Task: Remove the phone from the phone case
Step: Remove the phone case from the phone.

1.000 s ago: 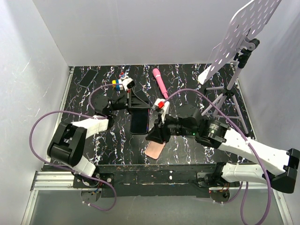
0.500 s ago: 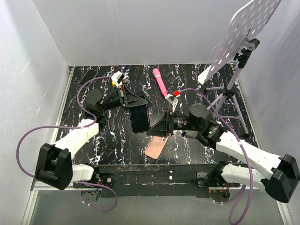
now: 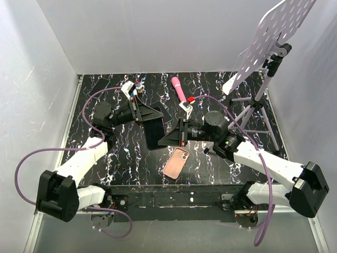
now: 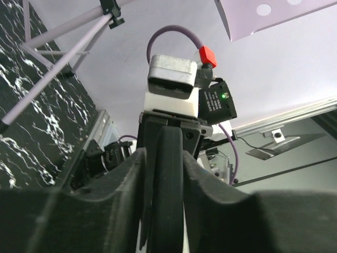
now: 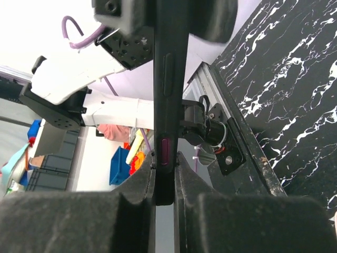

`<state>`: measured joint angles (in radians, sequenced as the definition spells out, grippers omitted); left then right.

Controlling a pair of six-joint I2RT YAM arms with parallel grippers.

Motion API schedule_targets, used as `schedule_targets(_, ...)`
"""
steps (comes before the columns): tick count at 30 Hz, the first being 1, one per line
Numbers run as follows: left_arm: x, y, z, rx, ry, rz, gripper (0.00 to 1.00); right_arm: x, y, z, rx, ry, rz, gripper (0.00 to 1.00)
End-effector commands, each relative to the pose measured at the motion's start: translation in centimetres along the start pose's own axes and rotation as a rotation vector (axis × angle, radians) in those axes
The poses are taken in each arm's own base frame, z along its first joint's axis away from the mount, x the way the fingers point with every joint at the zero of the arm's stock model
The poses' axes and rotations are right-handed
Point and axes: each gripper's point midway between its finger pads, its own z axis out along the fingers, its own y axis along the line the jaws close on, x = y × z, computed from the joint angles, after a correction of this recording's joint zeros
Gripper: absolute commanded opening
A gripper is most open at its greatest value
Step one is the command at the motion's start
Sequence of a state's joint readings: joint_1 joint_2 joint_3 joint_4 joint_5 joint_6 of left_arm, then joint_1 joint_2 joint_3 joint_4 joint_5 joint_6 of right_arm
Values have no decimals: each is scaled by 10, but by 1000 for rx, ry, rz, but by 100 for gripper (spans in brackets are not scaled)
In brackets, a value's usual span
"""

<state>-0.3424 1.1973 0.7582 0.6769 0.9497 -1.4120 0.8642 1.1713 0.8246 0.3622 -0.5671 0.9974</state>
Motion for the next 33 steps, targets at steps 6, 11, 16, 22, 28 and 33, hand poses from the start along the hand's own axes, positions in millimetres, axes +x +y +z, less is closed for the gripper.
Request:
schedule_targets(6,33,-1,-21,-63,66,17,50,-27,33,-9,-127,-100,-54,1)
schedule_targets(11,28,-8,-20,-31,61,27,24,-20,40,-10,-160,-47,-53,1)
schedule_targets(16,18,-22,-13,31,70,33,0,-10,37,-10,-157,2,-65,4)
schedule_targets(22,17,-23,-11,62,78,-40,0,2,41,-27,-183,-10,-141,39)
schedule_targets(28,17,-25,-10,84,95,-60,0,11,48,-34,-213,28,-197,45)
schedule_targets(33,19,-29,-12,84,100,-52,0,5,48,-27,-218,30,-201,40)
